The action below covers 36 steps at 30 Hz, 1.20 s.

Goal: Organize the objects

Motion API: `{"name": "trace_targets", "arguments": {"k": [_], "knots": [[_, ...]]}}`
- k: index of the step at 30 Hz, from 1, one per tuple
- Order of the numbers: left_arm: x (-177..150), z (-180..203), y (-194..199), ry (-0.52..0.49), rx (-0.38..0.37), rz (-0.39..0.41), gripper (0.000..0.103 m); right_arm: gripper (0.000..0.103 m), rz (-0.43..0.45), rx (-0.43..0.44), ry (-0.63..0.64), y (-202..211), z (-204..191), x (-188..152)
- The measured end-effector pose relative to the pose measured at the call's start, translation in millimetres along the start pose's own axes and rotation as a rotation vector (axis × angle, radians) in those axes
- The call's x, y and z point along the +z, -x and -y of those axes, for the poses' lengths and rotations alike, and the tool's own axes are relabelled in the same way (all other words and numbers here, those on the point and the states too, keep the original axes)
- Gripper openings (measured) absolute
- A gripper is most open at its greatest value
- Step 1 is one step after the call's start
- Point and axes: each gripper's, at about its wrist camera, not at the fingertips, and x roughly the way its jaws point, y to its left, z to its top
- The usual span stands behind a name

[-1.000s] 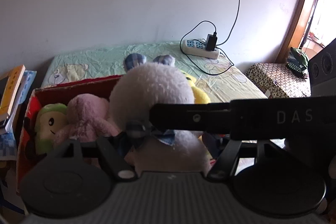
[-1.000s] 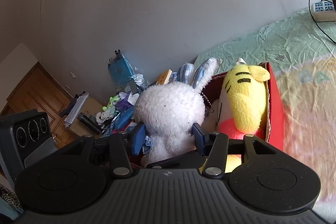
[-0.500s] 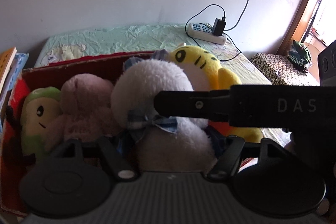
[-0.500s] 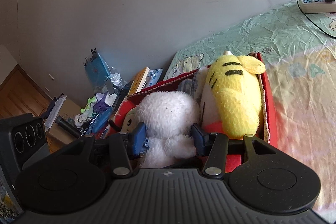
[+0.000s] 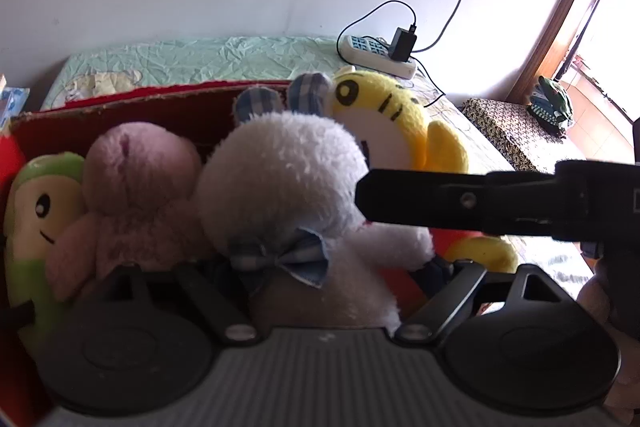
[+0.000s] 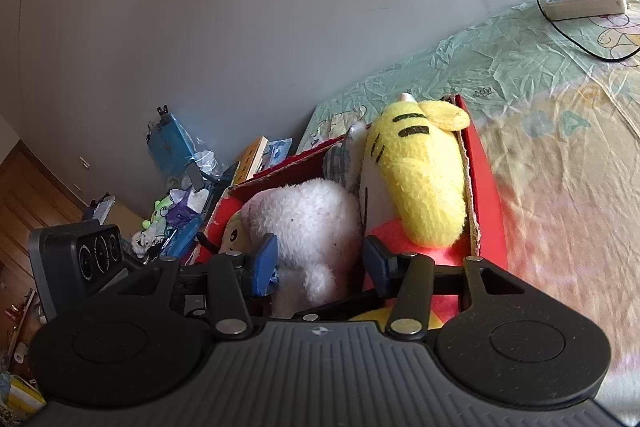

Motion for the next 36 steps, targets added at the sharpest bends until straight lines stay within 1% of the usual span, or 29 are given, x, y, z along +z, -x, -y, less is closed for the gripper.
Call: {"name": "trace_targets", "arguments": {"k": [3,9,11,12,14,17,20,23,25,28,32,34,36], "knots": [[2.0,3.6,3.7,0.008,0.016,-0.015,0.088,0.053,0.000,-0.002,-0.003,2.5,-0.3,-0.1],[6.1,12.7,12.9,0.034,0.055,-0.038,0.095,0.052,0.003,-0.010,-0.017,9.0,2.8,-0.7],[7.3,17.7,19.1,0.029,0.096,-0.022,0.102,0.052,0.006,-0.009,-0.016,11.5,3.4,-1.3],[8.6,20.5,21.8,0.026,0.118,-0.010,0.102,0.052,0.006,-0.006,-0.018,12.4,4.0,-1.6],[8.6,21.9,28.7,0.031,0.130,-0.003,0.102,0.052,0.004,0.000,-0.024,14.0,5.7,-1.0],[9.4,27.6,32.7,0.045,0.197,-0.001,0.102,0.052,0.005,0.022,-0.021,18.5,7.1,1.8],[6.9,33.8,39.4,0.076,0.240,-0.001,0.102,0.053,0.000,0.035,-0.004,25.9,8.7,4.8],[5.3,51.1,42.8,0.067,0.298,0.003,0.102,0.054,0.003,0.049,0.003,37.3,12.7,7.0],[3.8,63.5,45.1,0.068,0.334,0.011,0.102,0.058,0.002,0.050,0.007,45.7,16.4,7.9],[0.7,83.2,47.7,0.085,0.356,0.016,0.102,0.058,-0.003,0.040,0.026,60.7,22.8,9.4],[-4.2,112.1,46.0,0.077,0.402,0.014,0.102,0.058,0.000,0.028,0.029,81.9,36.2,8.2],[-8.4,125.7,43.0,0.081,0.418,0.003,0.102,0.058,-0.004,0.000,0.031,91.9,43.4,6.9],[-13.6,140.6,37.0,0.076,0.424,-0.011,0.102,0.058,-0.009,-0.054,0.044,100.2,49.8,5.4]]}}
